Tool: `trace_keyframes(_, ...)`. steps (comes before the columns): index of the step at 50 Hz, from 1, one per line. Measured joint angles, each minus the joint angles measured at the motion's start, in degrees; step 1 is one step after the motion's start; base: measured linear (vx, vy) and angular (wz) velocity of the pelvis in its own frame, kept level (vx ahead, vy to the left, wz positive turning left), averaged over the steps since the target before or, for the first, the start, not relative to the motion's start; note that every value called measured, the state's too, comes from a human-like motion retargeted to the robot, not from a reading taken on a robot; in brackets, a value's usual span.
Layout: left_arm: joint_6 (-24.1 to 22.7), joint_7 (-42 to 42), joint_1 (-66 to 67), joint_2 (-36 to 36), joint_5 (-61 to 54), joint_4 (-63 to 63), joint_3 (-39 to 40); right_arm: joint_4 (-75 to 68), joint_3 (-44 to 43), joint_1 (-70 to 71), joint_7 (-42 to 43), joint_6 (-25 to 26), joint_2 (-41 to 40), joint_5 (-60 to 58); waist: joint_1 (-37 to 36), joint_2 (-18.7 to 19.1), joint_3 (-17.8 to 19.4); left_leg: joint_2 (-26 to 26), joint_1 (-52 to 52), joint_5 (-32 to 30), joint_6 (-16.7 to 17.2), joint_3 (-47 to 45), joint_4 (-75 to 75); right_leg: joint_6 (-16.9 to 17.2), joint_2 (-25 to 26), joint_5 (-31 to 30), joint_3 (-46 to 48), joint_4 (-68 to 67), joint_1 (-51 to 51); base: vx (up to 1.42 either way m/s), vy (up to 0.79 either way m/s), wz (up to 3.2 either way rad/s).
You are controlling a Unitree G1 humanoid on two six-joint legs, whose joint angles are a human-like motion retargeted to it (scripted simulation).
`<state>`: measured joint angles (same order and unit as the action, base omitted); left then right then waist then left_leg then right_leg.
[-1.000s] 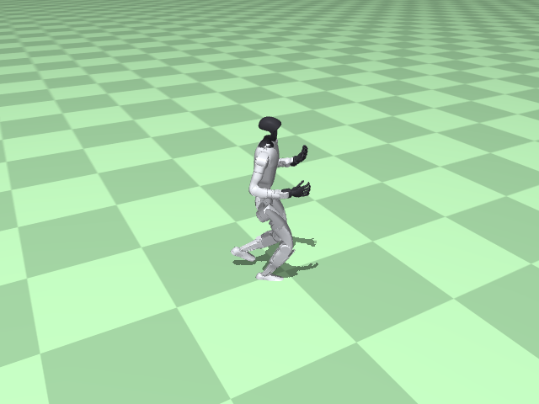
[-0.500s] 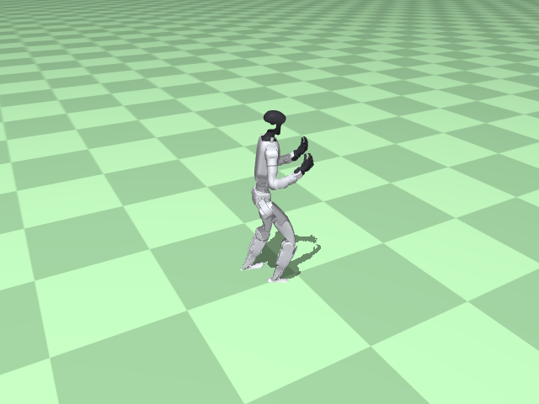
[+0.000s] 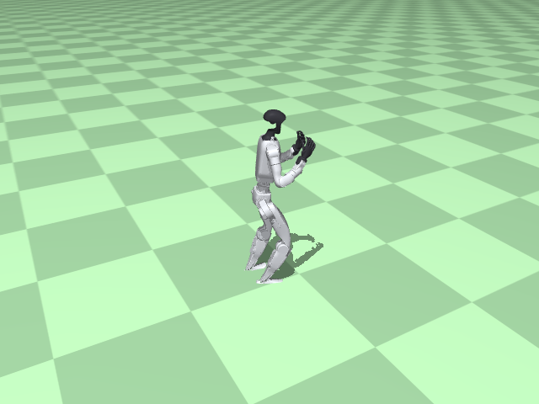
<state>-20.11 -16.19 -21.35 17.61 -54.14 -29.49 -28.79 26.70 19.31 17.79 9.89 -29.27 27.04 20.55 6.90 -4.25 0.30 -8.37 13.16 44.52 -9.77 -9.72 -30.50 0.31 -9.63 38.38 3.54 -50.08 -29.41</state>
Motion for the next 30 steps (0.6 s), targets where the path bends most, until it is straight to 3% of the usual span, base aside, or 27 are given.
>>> trace_keyframes(5,-1.5,2.5,1.8,3.7,4.2,-0.8,2.4,2.2,0.2,1.8,0.8,-1.3,-1.1,1.0,-1.4,1.5,-0.9,2.0,0.5,0.0,-0.2,-1.3,-0.6,0.1,2.5,-1.1,0.3,5.5,1.9,0.08,-0.04,-0.33)
trace_keyframes(9,-2.1,3.9,2.7,5.1,7.2,0.0,4.3,3.6,0.2,1.8,0.9,-2.3,-2.8,2.3,-1.5,1.5,-0.5,2.2,1.7,1.8,-0.4,-2.7,-6.2,0.4,1.7,1.3,-0.5,0.6,0.6,0.04,-0.05,-0.22)
trace_keyframes(12,-3.0,5.4,2.0,5.6,8.9,0.4,5.4,4.0,-0.5,1.5,1.3,-3.2,-4.0,3.5,-0.2,0.9,-0.2,1.3,2.1,3.5,-0.9,-3.8,-9.4,0.7,-0.7,2.6,-0.1,-6.9,-2.2,0.07,-0.06,-0.19)
trace_keyframes(16,-5.4,8.1,0.1,7.7,12.0,-0.8,7.7,2.1,-3.7,-1.2,2.1,-4.2,-3.1,5.0,3.5,-0.4,0.0,-1.9,1.3,4.6,-1.7,-5.0,-8.8,2.0,-7.0,-0.4,1.5,-17.3,-10.4,0.14,-0.05,-0.04)
trace_keyframes(20,-6.9,9.4,3.0,9.8,10.7,-2.5,10.6,0.9,-7.1,-9.0,1.8,-4.0,-1.4,7.1,6.1,0.4,-0.9,-2.7,-0.4,4.3,-1.9,-5.3,-7.9,2.8,-7.7,-2.7,1.4,-17.4,-14.5,0.20,-0.03,-0.13)
trace_keyframes(23,-6.6,8.2,8.0,10.6,8.1,-2.7,13.2,2.1,-8.3,-14.3,-0.2,-3.1,-0.1,9.0,3.9,4.6,0.8,4.3,3.6,2.2,0.7,-4.1,-26.1,0.0,-1.2,-3.6,3.7,-15.1,-10.7,0.18,-0.01,-0.99)
trace_keyframes(26,-5.9,7.0,11.6,9.1,8.8,-2.6,16.5,5.5,-8.8,-14.4,-2.4,-2.2,1.6,9.7,-0.2,7.8,3.9,11.4,14.9,-8.2,2.5,-0.4,-55.8,-3.9,6.6,-3.8,4.0,-15.5,-8.4,0.09,0.00,-1.24)
trace_keyframes(28,-5.5,6.4,12.9,7.3,11.1,-3.1,19.2,8.3,-9.1,-11.6,-3.6,-2.0,2.8,9.6,-2.4,7.7,6.0,12.2,25.8,-12.5,1.8,2.3,-75.1,-5.2,9.5,-3.5,2.6,-16.9,-8.7,0.04,0.01,-0.66)
trace_keyframes(30,-5.1,6.4,13.3,5.5,13.5,-3.8,21.8,11.0,-9.2,-7.1,-4.2,-2.3,3.5,9.3,-3.5,5.3,8.0,9.4,40.1,-14.9,1.1,4.3,-92.1,-5.4,8.9,-2.7,0.0,-18.4,-9.8,0.01,0.00,-0.11)
